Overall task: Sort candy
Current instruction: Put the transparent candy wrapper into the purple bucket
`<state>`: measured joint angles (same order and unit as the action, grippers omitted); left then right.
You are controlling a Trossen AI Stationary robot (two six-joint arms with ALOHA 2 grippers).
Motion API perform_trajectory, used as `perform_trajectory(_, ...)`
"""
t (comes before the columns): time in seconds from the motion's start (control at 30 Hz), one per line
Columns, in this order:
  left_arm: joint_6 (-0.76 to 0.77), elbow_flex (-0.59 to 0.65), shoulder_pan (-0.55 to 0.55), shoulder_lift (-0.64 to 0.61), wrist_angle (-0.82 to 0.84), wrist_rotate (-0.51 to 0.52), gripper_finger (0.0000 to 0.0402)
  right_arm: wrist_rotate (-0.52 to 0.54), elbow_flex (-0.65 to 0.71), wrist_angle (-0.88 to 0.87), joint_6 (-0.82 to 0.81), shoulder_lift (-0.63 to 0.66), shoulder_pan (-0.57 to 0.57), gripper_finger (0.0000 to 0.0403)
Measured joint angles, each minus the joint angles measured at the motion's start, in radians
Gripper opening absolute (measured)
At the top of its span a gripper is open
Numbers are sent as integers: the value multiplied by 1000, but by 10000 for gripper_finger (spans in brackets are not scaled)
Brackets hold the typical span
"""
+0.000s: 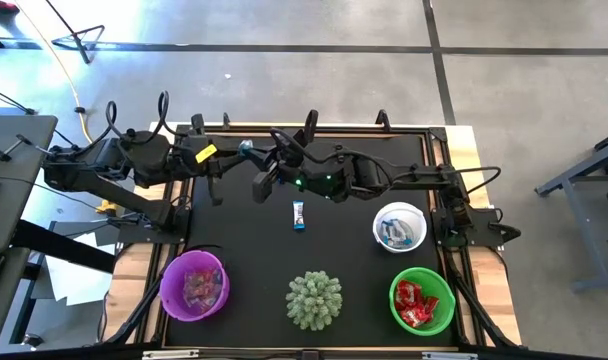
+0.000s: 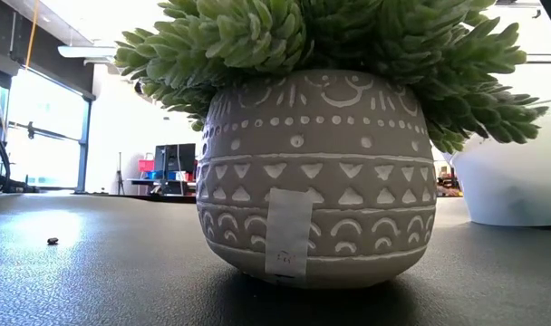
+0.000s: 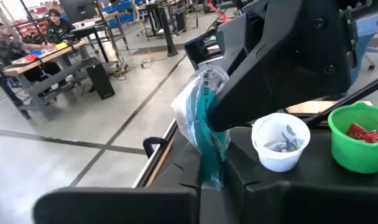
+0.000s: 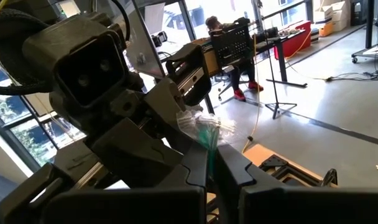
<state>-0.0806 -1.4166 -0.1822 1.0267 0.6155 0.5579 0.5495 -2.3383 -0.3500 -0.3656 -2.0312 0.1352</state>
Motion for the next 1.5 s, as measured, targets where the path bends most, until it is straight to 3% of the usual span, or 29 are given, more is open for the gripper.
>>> perform_trajectory(0.2, 27, 0, 0, 0, 0, -2, 16, 0, 0, 0, -2, 0, 2, 17)
perform_trajectory(0.6, 53, 0, 0, 0, 3, 4, 5, -1, 0, -13, 15, 0, 11, 150)
perform_trajectory(0.8, 59, -2, 0, -34, 38, 9, 4, 47, 0, -99, 26, 12, 20, 192)
perform_trajectory(0.97, 227, -2, -4, -93, 166, -14, 11, 46, -1, -201, -30, 58, 33, 201)
perform_trajectory(1.07, 381, -2, -14, -128, 277, -127, 15, 43, -1, -260, -79, 68, 45, 201)
perform_trajectory(1.27, 734, -2, -64, -141, 582, -541, 15, -45, 0, -352, -137, 75, 58, 201)
perform_trajectory(1.5, 1029, 10, -212, -103, 912, -653, 16, -215, 0, -475, -266, 75, 59, 201)
